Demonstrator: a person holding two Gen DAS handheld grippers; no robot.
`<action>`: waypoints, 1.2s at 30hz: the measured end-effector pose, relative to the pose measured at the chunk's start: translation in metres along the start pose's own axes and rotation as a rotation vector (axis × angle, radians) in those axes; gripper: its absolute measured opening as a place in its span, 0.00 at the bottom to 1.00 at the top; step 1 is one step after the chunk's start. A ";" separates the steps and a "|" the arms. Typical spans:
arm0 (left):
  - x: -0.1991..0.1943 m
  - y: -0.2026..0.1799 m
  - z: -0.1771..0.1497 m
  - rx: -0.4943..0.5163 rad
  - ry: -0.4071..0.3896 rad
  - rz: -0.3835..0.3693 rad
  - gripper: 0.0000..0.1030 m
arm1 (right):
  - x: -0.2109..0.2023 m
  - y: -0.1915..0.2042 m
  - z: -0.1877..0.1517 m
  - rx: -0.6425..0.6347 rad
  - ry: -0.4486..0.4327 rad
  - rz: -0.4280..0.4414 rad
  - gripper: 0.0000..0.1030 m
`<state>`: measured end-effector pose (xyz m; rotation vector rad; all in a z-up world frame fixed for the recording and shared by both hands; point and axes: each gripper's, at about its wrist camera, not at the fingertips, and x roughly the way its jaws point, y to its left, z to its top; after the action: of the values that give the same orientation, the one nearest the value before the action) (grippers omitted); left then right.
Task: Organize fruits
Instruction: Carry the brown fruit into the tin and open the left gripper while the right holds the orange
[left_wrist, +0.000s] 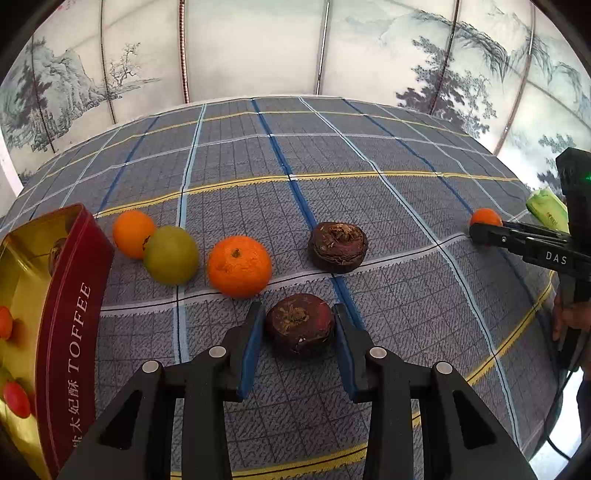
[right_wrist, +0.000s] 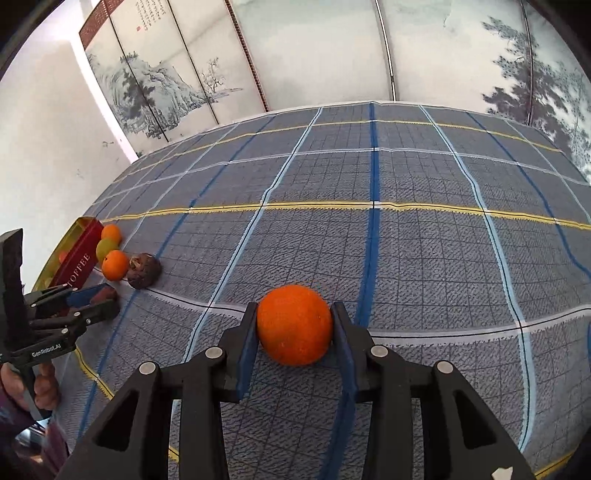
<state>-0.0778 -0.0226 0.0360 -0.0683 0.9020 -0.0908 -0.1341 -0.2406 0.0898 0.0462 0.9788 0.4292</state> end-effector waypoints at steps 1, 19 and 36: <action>0.000 0.001 -0.001 0.001 -0.001 0.000 0.36 | 0.000 -0.001 0.000 0.003 -0.001 0.002 0.35; -0.003 -0.002 -0.006 0.022 -0.008 0.009 0.36 | 0.003 0.005 0.000 -0.026 0.006 -0.042 0.36; -0.009 -0.010 -0.008 0.059 -0.046 0.071 0.36 | 0.002 0.001 0.000 -0.010 0.003 -0.023 0.36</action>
<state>-0.0902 -0.0313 0.0391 0.0168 0.8546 -0.0499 -0.1335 -0.2389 0.0883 0.0258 0.9790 0.4129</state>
